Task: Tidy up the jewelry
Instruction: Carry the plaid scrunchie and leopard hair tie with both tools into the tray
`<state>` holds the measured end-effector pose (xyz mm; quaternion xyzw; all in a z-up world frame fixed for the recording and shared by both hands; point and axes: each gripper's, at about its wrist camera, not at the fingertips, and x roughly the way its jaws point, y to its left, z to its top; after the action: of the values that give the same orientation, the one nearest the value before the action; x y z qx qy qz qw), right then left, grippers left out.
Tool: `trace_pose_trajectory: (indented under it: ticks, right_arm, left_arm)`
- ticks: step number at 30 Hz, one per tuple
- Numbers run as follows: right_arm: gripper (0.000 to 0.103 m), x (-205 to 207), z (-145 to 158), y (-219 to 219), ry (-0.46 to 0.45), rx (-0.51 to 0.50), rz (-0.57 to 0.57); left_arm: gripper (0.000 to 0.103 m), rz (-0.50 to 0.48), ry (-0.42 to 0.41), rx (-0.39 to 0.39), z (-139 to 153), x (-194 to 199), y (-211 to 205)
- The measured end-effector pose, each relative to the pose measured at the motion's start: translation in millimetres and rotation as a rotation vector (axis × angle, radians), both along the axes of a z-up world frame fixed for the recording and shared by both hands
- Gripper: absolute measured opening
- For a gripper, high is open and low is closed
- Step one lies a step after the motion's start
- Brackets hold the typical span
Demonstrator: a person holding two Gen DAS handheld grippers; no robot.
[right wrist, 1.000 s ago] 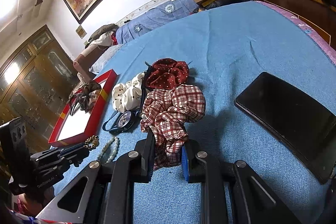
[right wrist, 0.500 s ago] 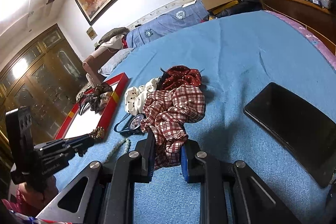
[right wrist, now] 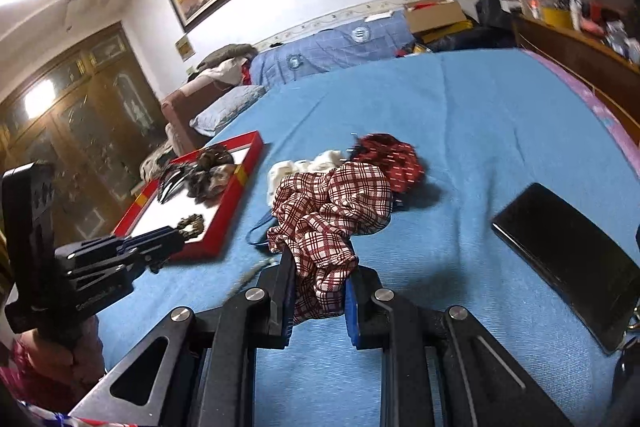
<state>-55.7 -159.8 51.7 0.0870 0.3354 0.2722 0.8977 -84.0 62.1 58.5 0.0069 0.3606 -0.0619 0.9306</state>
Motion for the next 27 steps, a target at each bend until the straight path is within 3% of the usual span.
trace_pose_trajectory:
  ticks: [17,27]
  right_arm:
    - [0.022,-4,19,60,-0.022,-0.037,0.130]
    - [0.022,-1,31,105,-0.027,-0.067,0.218]
  left_arm:
    - [0.012,0.070,-0.034,-0.019,7,-7,32]
    - [0.012,0.174,-0.073,-0.043,18,-11,83]
